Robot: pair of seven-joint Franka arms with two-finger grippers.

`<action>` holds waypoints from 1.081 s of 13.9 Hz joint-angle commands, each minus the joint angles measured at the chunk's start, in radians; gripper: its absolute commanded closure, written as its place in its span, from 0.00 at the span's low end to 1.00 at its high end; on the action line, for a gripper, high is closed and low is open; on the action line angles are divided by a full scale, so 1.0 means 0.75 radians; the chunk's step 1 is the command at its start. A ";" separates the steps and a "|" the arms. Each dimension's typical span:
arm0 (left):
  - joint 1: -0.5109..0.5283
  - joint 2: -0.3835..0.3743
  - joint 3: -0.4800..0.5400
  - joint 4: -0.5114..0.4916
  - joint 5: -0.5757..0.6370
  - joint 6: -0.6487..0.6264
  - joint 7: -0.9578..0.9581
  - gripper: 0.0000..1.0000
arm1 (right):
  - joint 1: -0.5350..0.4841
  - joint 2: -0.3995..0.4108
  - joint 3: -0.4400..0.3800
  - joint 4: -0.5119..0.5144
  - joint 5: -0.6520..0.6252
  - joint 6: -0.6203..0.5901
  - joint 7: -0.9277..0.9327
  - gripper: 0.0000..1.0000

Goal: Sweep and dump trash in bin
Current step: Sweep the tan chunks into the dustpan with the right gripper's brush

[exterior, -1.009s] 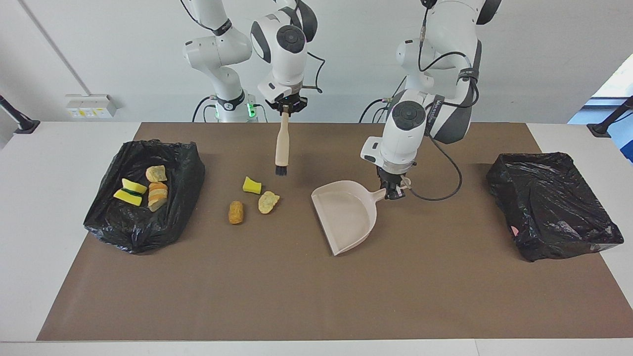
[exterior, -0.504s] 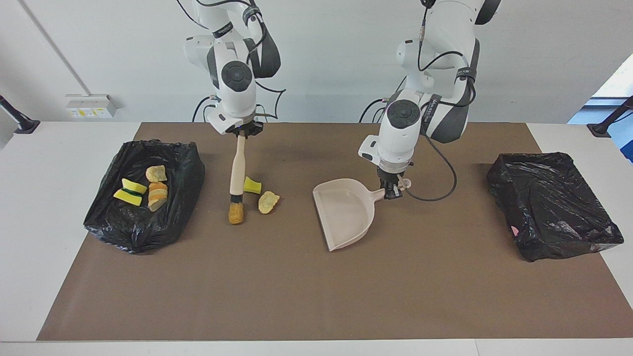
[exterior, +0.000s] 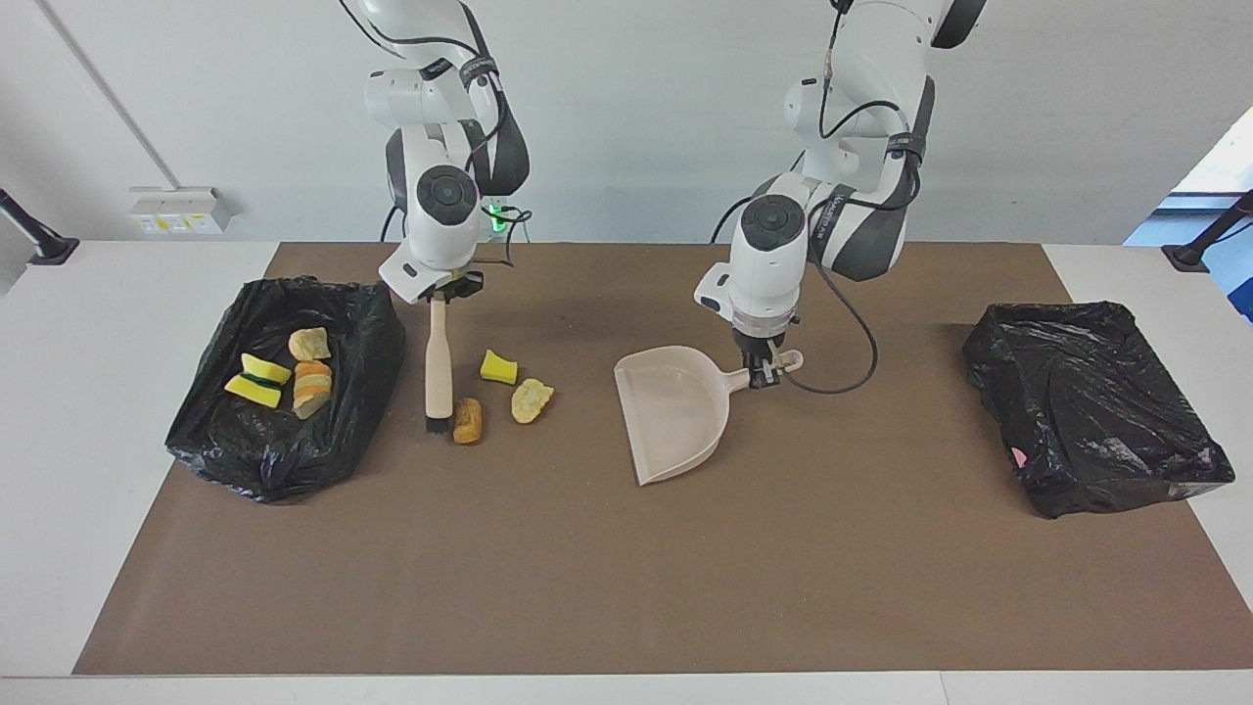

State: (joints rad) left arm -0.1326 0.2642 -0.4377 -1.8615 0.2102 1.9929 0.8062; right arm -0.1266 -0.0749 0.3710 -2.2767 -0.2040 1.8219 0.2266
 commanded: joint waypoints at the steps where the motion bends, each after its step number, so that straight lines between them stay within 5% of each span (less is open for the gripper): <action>1: -0.022 -0.060 0.003 -0.064 0.022 0.010 0.003 1.00 | -0.032 0.073 0.025 0.039 -0.037 0.060 -0.026 1.00; 15: -0.020 -0.121 -0.034 -0.177 0.020 0.075 -0.003 1.00 | 0.230 0.200 0.037 0.121 0.386 0.037 -0.008 1.00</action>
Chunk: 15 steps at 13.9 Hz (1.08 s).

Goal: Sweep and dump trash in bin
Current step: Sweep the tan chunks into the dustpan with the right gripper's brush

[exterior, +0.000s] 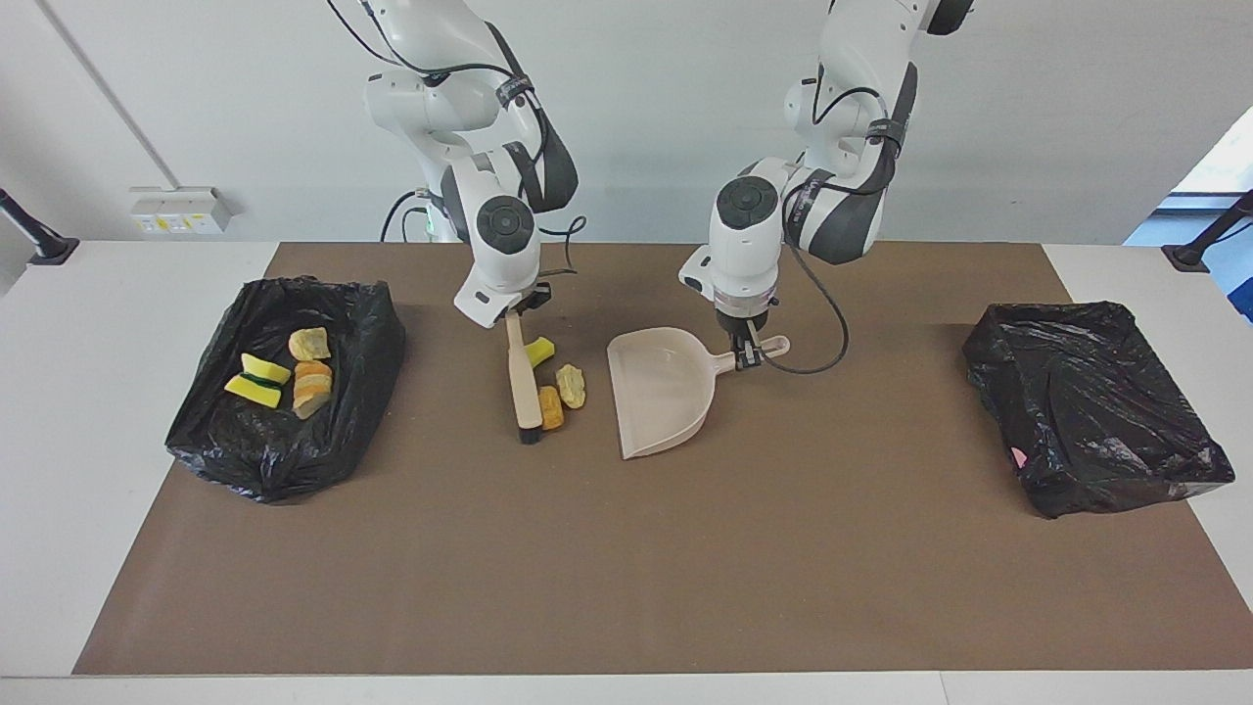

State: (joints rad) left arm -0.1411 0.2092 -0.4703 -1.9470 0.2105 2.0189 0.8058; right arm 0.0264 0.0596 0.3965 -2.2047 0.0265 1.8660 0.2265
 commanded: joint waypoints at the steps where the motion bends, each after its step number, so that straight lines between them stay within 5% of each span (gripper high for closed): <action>1: -0.006 -0.046 0.009 -0.063 0.020 0.053 -0.003 1.00 | 0.038 0.019 0.003 0.025 0.126 -0.019 -0.005 1.00; 12: 0.006 -0.048 0.009 -0.073 0.018 0.084 -0.003 1.00 | 0.130 0.033 0.005 0.078 0.770 0.034 -0.010 1.00; 15: 0.006 -0.046 0.009 -0.075 0.018 0.082 -0.005 1.00 | 0.149 0.041 0.001 0.166 0.814 0.014 0.019 1.00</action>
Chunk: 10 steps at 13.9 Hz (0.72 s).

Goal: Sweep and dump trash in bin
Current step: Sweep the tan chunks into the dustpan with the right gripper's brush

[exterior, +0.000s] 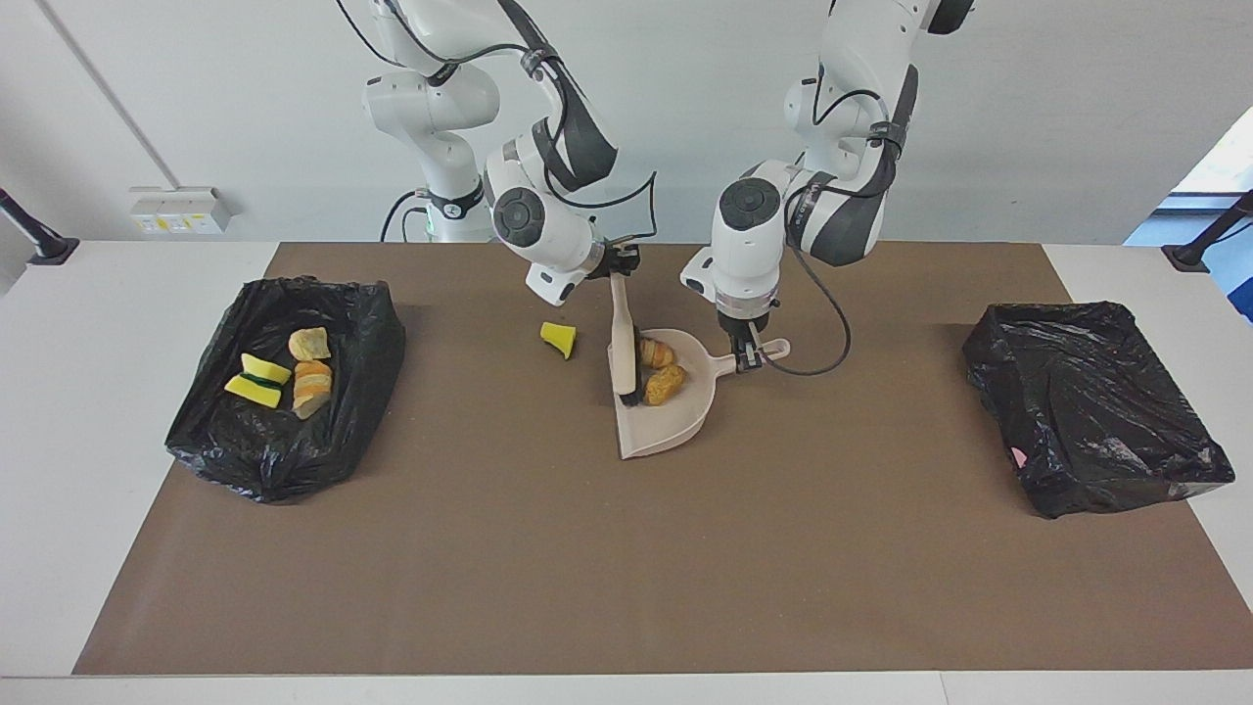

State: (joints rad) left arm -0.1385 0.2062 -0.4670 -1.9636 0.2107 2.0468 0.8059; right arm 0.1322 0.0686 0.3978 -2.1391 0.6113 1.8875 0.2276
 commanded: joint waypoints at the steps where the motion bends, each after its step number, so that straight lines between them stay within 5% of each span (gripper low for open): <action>1: 0.003 -0.044 0.005 -0.053 0.016 0.046 -0.005 1.00 | -0.006 0.017 -0.001 0.091 0.014 -0.031 0.040 1.00; 10: -0.016 -0.093 0.003 -0.112 0.020 0.022 -0.001 1.00 | -0.076 -0.198 -0.021 0.114 -0.440 -0.434 0.226 1.00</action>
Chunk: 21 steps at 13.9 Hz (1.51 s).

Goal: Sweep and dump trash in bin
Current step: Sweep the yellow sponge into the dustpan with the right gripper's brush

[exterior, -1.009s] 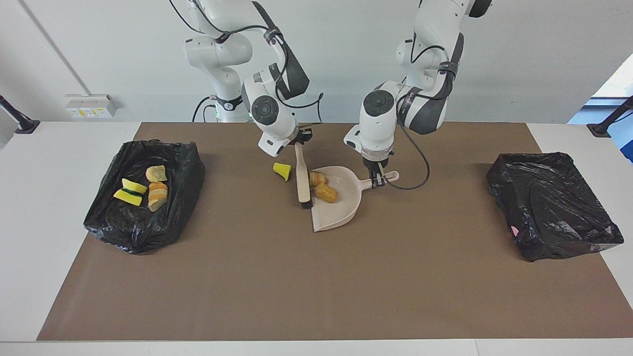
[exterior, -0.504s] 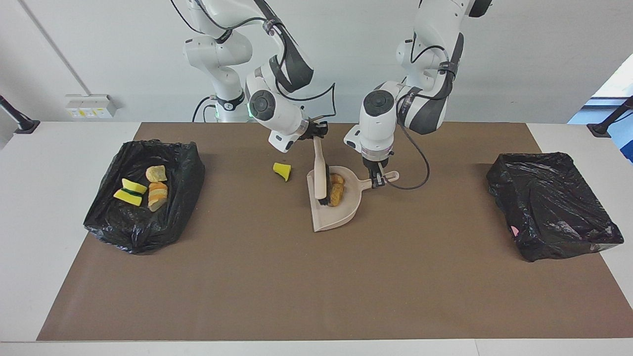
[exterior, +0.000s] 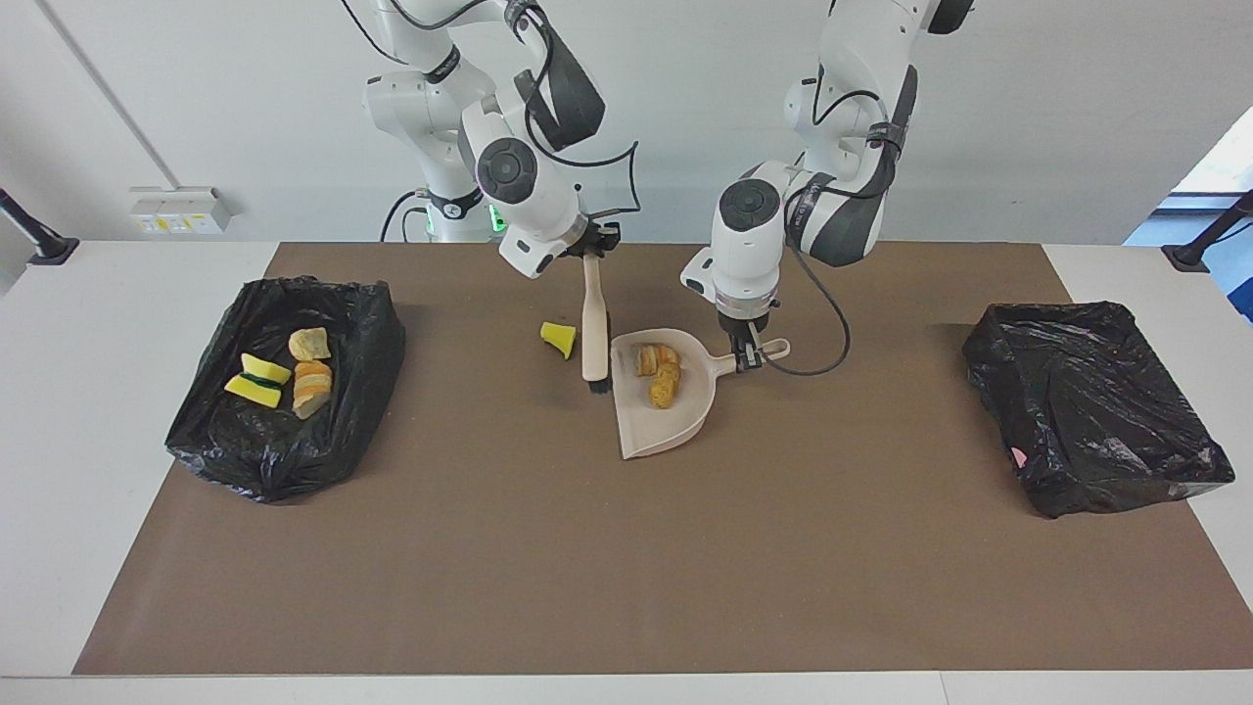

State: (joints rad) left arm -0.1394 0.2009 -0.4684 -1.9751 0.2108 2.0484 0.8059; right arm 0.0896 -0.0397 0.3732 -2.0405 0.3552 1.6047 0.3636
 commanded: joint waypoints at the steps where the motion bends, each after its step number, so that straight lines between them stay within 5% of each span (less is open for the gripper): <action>1: -0.031 -0.108 0.005 -0.125 0.020 0.020 -0.003 1.00 | -0.019 -0.078 0.014 -0.040 -0.172 -0.072 0.069 1.00; 9: -0.080 -0.178 0.001 -0.214 0.042 0.020 -0.003 1.00 | -0.034 -0.344 0.022 -0.425 -0.279 -0.058 0.106 1.00; 21: -0.074 -0.194 -0.001 -0.248 0.040 0.046 -0.003 1.00 | 0.107 -0.236 0.032 -0.583 -0.112 0.251 0.178 1.00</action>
State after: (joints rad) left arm -0.1919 0.0878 -0.4744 -2.1199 0.2197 2.0582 0.8051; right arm 0.1471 -0.2384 0.3938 -2.4586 0.2511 1.7542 0.4651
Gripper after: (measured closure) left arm 0.683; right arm 0.731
